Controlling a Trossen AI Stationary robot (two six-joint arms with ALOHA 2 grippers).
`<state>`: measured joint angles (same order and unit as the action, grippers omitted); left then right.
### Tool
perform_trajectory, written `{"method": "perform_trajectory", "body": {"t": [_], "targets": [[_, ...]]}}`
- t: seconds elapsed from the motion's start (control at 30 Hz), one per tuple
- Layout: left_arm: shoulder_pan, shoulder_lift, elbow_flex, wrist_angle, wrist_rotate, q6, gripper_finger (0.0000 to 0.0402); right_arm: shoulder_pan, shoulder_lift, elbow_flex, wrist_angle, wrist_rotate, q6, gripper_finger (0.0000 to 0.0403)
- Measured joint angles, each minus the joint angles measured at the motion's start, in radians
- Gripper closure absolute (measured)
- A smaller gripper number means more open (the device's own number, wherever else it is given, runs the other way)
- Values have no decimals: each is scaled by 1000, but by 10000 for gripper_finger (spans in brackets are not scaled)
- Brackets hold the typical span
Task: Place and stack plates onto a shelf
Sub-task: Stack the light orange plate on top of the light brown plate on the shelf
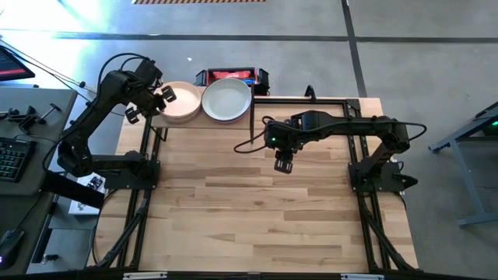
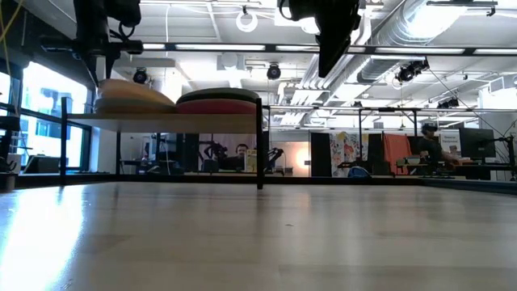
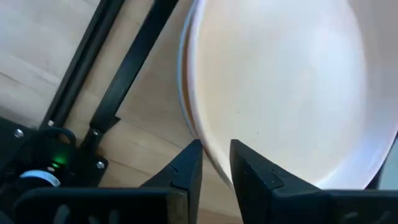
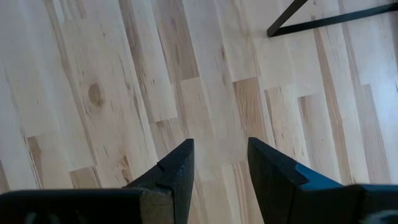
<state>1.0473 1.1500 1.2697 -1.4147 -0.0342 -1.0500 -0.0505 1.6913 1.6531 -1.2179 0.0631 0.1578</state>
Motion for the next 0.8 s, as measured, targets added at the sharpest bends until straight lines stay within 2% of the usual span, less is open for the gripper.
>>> {"method": "perform_trajectory", "body": {"t": [0.13,0.4,0.57,0.8], "targets": [[0,0,0,-9,14,62,320,0,0,0,0,0,1,274],[-1,0,0,-76,169,167,318,0,0,0,2,0,-1,274],[-1,0,0,-91,171,207,318,0,0,0,2,0,1,274],[-2,2,0,-48,110,207,319,0,0,0,2,-3,2,274]]}}
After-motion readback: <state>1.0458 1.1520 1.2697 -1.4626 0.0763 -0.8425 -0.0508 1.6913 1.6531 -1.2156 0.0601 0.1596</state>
